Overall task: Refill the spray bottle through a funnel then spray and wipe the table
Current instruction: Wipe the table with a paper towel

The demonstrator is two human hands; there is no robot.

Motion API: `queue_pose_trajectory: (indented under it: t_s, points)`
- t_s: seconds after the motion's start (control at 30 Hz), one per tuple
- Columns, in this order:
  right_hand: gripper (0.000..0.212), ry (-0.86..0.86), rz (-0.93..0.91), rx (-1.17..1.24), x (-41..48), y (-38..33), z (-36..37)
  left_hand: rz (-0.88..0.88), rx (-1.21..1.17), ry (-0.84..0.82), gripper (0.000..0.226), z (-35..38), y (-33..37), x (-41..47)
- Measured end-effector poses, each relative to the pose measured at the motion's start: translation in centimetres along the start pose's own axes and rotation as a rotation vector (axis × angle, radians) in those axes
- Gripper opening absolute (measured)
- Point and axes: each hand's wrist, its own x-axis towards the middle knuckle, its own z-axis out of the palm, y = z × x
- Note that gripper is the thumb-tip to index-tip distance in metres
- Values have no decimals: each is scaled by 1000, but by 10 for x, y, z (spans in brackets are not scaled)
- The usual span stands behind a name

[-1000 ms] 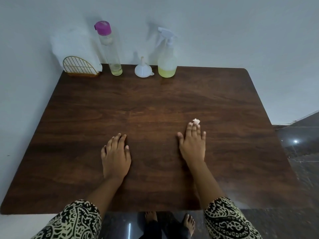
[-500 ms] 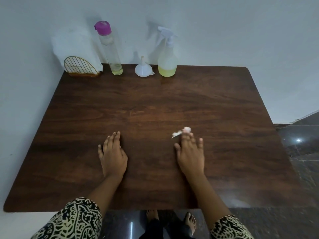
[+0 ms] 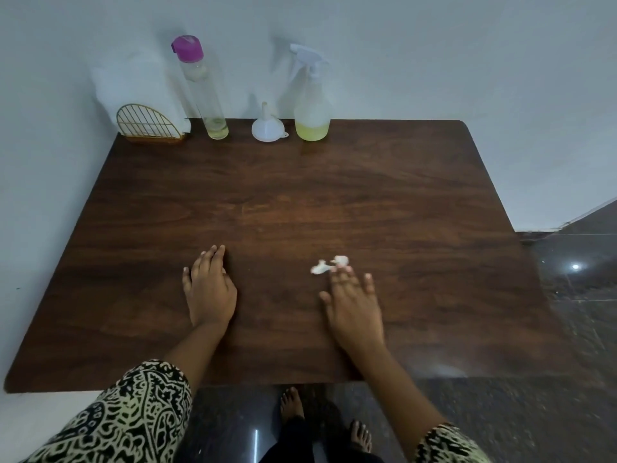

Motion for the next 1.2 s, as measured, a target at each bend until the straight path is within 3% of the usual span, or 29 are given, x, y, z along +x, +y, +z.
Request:
queue_pose_trajectory:
  t_s: [0.17, 0.23, 0.37, 0.57, 0.7, 0.8, 0.93, 1.0, 1.07, 1.2]
  points:
    - [53, 73, 54, 325, -27, 85, -18, 33, -24, 6, 49, -2, 4, -16]
    - [51, 135, 160, 399, -25, 82, -18, 13, -33, 9, 48, 0, 9, -30]
    - [63, 2, 220, 348, -4, 26, -9, 37, -29, -2, 47, 3, 17, -47]
    - [64, -128, -114, 168, 2, -52, -2, 34, -17, 1, 47, 0, 19, -48]
    - [64, -140, -255, 64, -23, -29, 0, 32, -13, 10, 47, 0, 19, -51]
    - [72, -101, -51, 25, -44, 37, -5, 34, -8, 8, 47, -1, 20, -56]
    - [79, 32, 358, 21, -82, 155, -19, -12, 1, 18, 47, 2, 24, -68]
    - [81, 58, 461, 28, -92, 168, -23, -23, 8, 15, 47, 4, 28, -75]
    - [79, 66, 424, 79, -94, 141, -16, -37, 14, 8, 46, 6, 35, -84]
    - [71, 8, 11, 84, -95, 45, 3, -91, 41, -19, 47, 10, 56, -111]
